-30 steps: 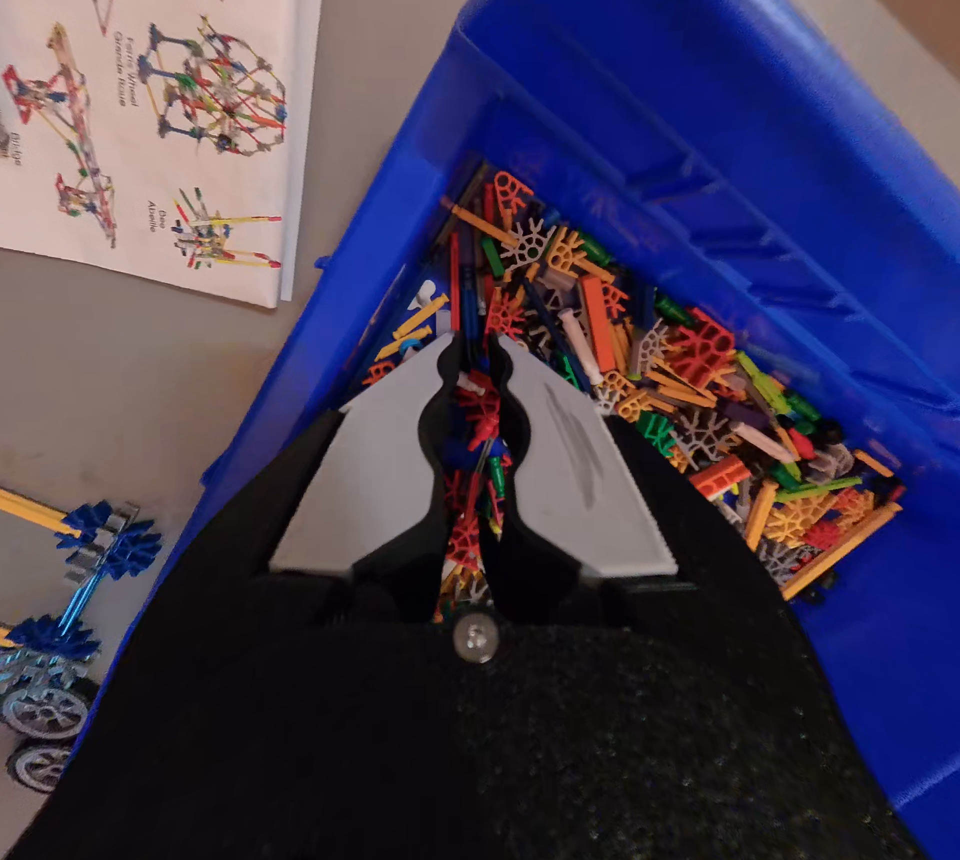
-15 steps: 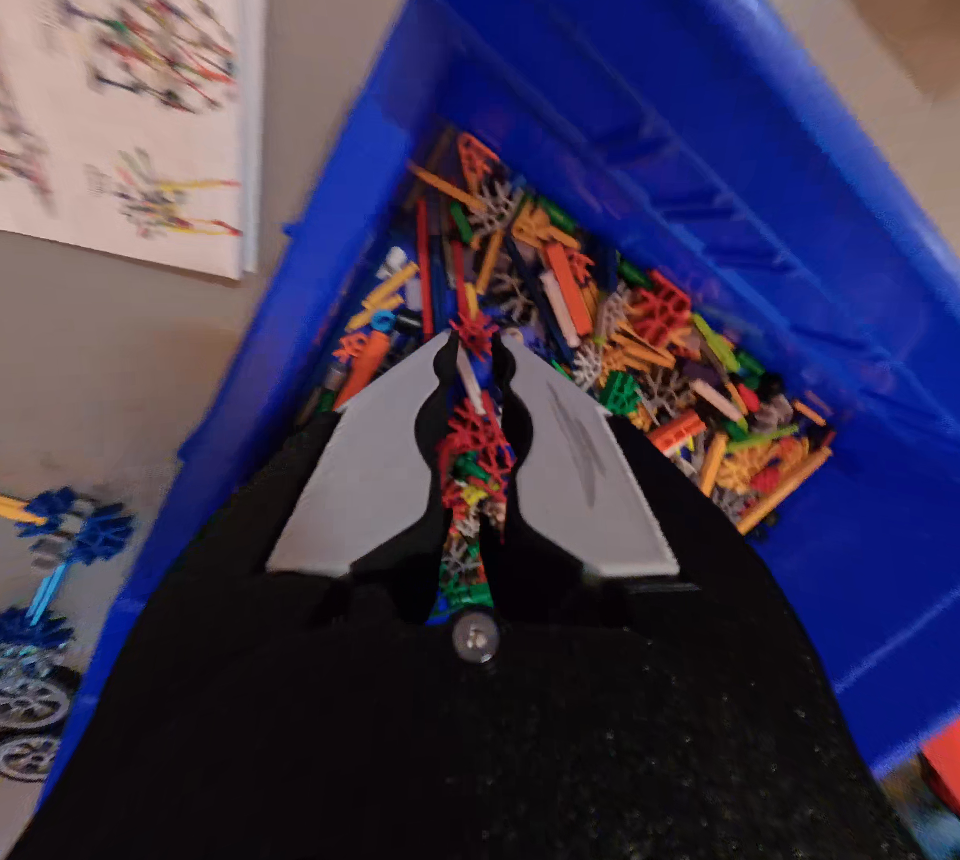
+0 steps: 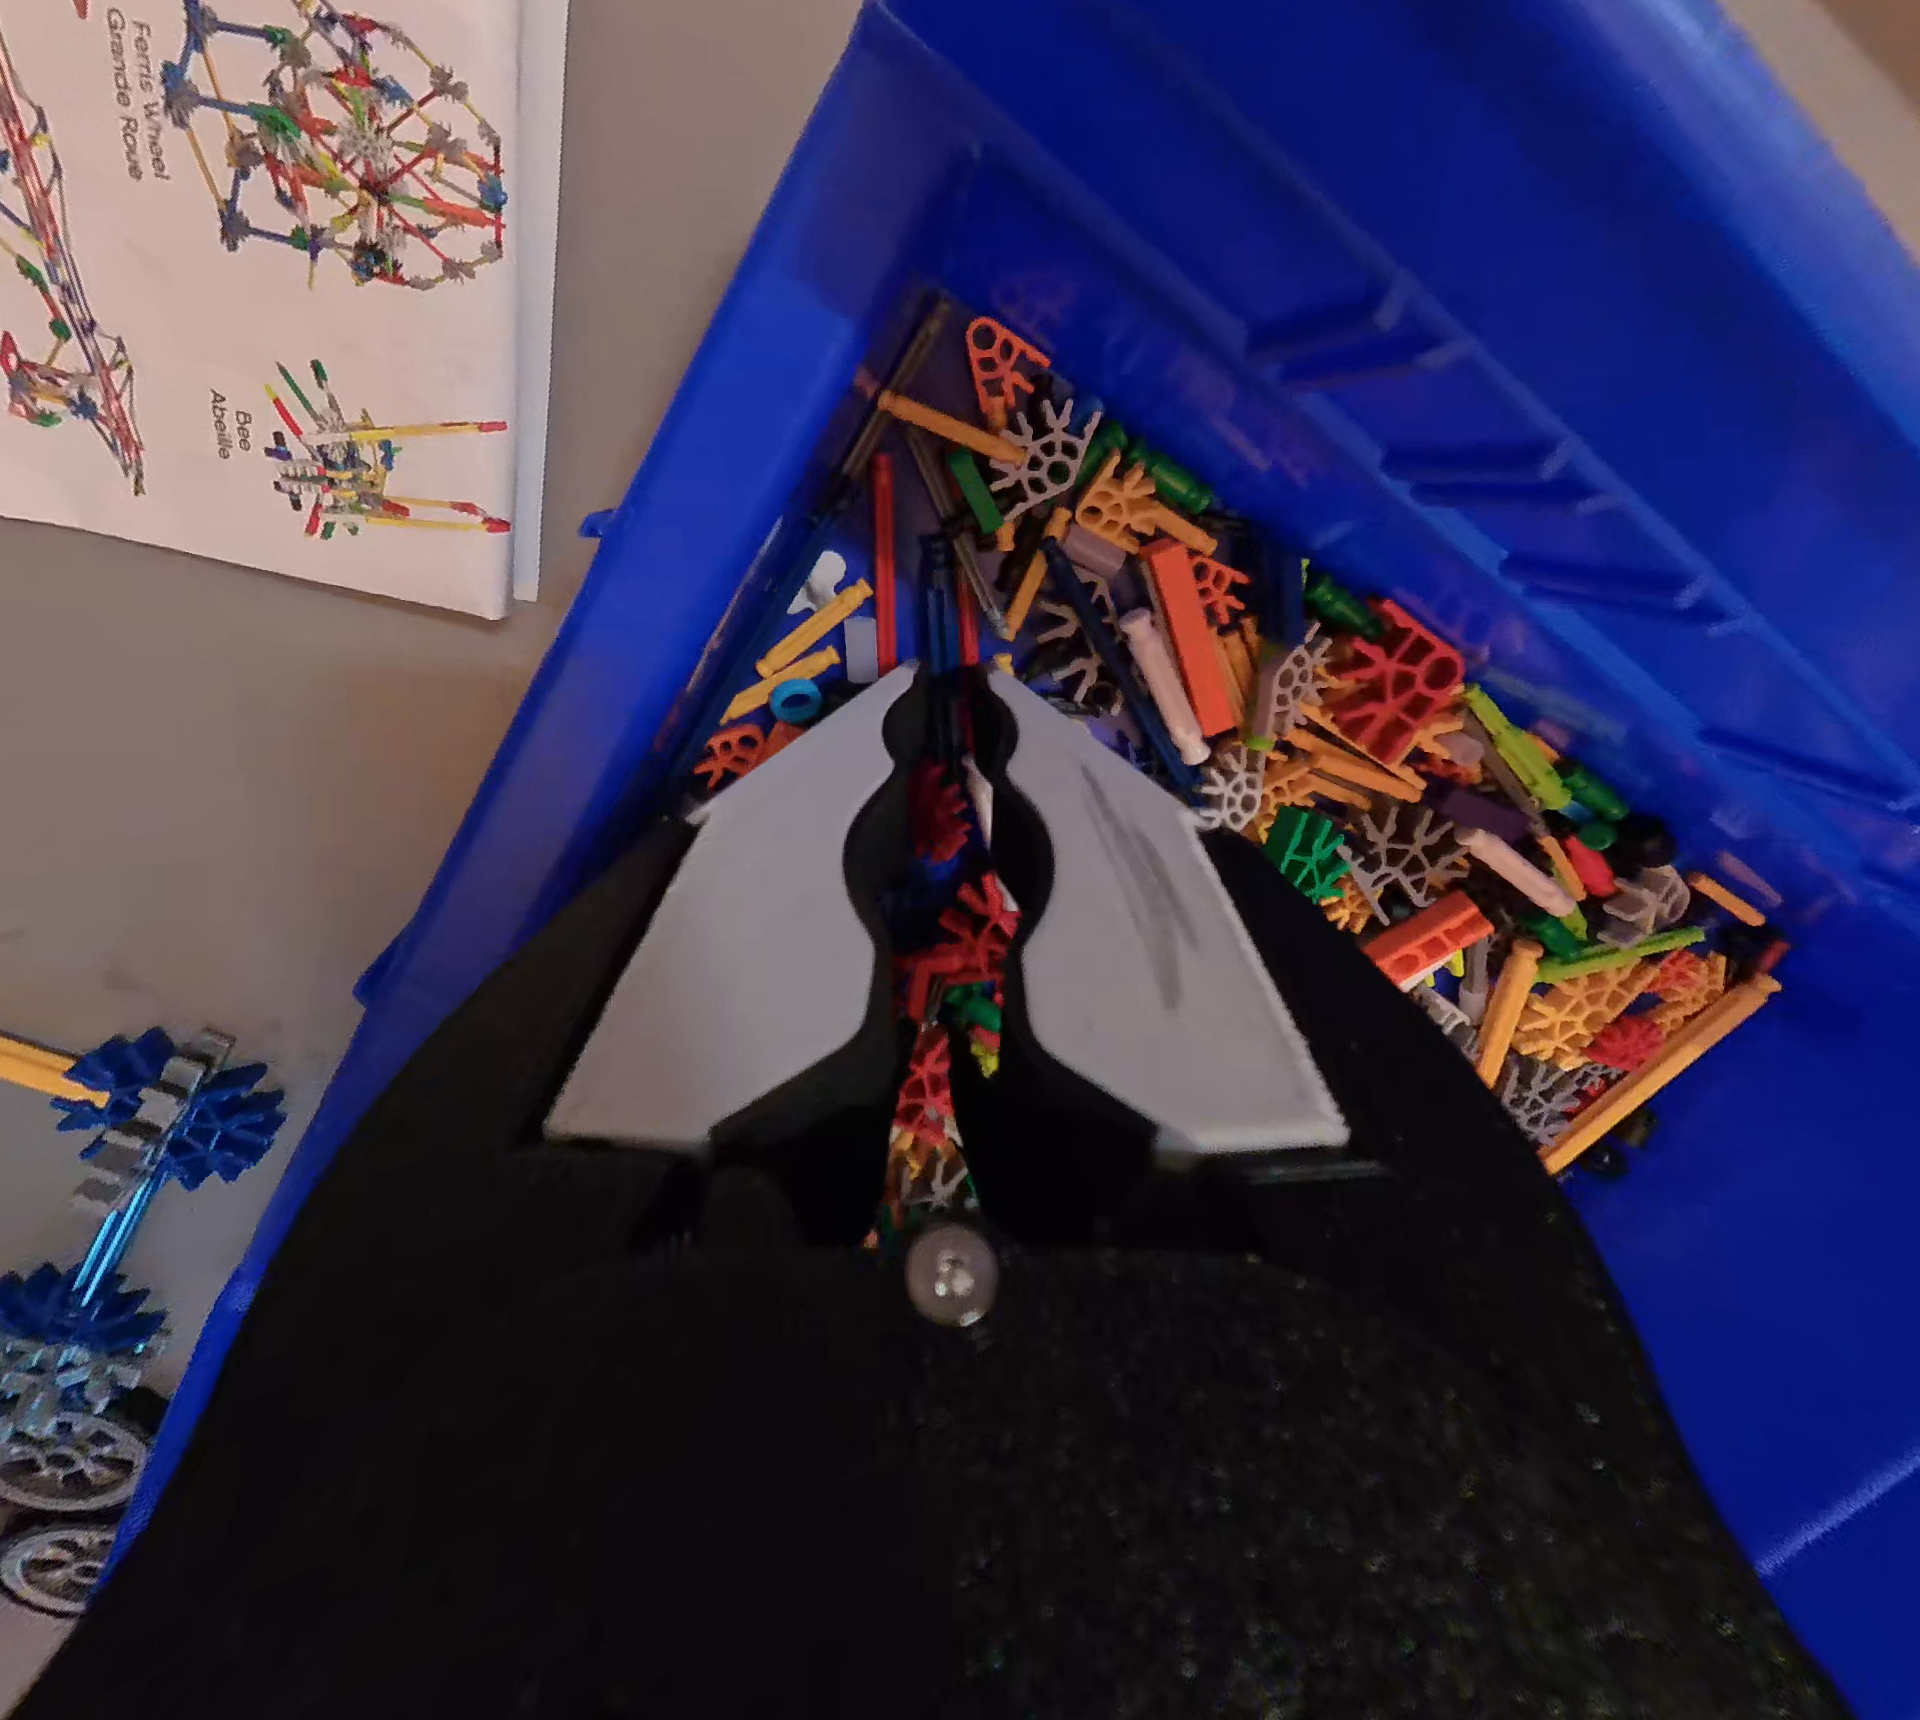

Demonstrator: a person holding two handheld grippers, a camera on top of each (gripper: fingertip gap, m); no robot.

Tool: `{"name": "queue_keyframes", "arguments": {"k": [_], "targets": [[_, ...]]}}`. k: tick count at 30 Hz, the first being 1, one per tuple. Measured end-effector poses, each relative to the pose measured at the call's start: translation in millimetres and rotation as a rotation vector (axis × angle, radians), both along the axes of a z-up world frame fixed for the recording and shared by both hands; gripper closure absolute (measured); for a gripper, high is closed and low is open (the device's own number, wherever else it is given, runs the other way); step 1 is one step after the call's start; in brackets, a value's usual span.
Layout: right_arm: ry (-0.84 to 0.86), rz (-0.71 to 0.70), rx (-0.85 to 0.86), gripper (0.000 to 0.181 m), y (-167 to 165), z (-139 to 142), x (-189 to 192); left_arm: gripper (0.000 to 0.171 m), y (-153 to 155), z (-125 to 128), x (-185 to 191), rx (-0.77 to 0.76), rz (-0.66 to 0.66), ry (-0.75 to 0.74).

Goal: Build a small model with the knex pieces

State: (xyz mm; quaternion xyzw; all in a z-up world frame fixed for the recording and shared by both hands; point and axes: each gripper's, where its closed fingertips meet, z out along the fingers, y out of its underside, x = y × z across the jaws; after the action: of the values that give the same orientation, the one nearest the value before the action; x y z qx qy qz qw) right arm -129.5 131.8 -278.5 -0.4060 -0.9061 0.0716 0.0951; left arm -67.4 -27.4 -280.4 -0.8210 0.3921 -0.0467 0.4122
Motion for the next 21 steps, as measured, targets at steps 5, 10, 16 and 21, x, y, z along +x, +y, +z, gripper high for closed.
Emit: {"name": "queue_keyframes", "arguments": {"k": [5,10,16,21], "targets": [[0.000,0.014,0.019,0.181,3,2,2,0.171,0,0,0,0.002,0.000,0.001],[0.025,-0.015,-0.012,0.181,5,9,2,0.171,0,0,0,0.001,0.000,0.000],[-0.013,0.001,0.022,0.174,4,-1,6,0.171,0,0,1,0.000,-0.001,0.001],[0.000,0.016,0.030,0.175,3,-1,4,0.171,0,0,1,0.002,-0.001,0.002]]}}
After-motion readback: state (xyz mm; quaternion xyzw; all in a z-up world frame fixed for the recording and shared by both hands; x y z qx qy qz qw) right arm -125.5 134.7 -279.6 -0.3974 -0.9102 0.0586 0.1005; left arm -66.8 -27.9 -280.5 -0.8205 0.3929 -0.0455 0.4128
